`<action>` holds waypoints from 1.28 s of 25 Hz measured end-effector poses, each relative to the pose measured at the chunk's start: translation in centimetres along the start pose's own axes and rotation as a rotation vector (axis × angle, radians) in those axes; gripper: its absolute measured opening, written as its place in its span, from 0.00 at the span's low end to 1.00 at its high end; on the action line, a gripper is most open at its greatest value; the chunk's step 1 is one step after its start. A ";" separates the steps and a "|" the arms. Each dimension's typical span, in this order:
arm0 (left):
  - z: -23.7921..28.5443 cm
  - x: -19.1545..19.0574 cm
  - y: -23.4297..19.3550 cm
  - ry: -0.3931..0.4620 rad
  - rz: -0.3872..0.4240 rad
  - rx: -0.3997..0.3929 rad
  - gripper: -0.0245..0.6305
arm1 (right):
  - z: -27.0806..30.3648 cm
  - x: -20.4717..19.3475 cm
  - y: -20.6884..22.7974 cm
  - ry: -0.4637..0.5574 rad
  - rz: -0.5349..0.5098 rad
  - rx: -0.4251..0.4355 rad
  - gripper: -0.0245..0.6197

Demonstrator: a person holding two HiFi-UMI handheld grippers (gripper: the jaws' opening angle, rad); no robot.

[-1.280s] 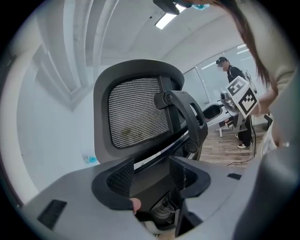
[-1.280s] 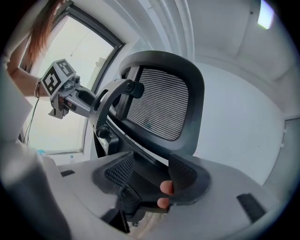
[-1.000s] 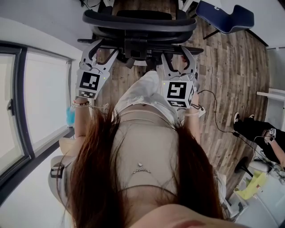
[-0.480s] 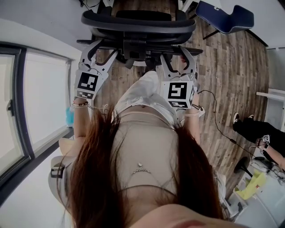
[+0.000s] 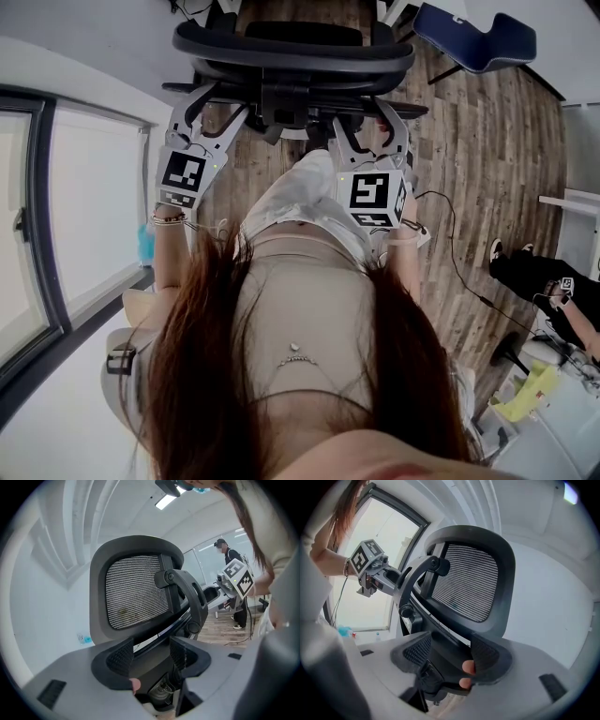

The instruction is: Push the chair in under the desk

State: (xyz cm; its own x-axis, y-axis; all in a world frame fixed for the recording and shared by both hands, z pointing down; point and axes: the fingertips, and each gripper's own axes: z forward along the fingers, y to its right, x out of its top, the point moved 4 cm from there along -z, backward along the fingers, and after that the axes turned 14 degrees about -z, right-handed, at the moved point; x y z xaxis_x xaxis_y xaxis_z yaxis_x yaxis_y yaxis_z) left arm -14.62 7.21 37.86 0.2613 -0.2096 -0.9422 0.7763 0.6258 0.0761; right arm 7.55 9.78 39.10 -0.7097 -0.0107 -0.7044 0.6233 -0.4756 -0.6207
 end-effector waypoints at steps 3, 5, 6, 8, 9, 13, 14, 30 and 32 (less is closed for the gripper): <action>0.0 0.0 -0.1 0.002 -0.001 -0.001 0.39 | 0.1 -0.1 0.0 -0.006 -0.001 0.001 0.45; 0.0 0.0 -0.1 0.004 0.000 -0.002 0.39 | 0.1 0.0 0.0 -0.005 0.001 0.001 0.45; -0.1 0.0 0.0 0.005 0.000 -0.002 0.39 | 0.1 0.0 0.0 -0.005 0.002 0.002 0.45; -0.1 -0.1 -0.1 0.007 0.000 -0.003 0.39 | 0.2 0.0 -0.1 -0.006 0.005 0.006 0.45; 0.0 -0.2 -0.1 0.007 -0.001 -0.004 0.39 | 0.3 -0.1 -0.2 -0.006 0.007 0.009 0.46; 0.2 -0.3 -0.2 0.006 -0.001 -0.009 0.39 | 0.5 -0.2 -0.1 0.000 0.011 0.018 0.46; 0.2 -0.3 -0.2 0.008 -0.001 -0.009 0.40 | 0.5 -0.2 -0.1 0.001 0.011 0.018 0.46; 0.4 -0.1 -0.3 0.012 -0.009 -0.009 0.40 | 0.6 -0.1 0.1 0.003 0.018 0.018 0.46; 0.4 -0.2 -0.3 0.013 -0.011 -0.009 0.40 | 0.7 -0.2 0.1 0.001 0.020 0.020 0.46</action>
State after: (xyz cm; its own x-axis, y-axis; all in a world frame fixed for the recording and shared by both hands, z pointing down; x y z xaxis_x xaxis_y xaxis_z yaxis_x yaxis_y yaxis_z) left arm -14.66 6.76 38.16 0.2451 -0.2064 -0.9473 0.7740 0.6300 0.0630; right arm 7.48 9.13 39.42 -0.6968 -0.0198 -0.7169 0.6307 -0.4930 -0.5993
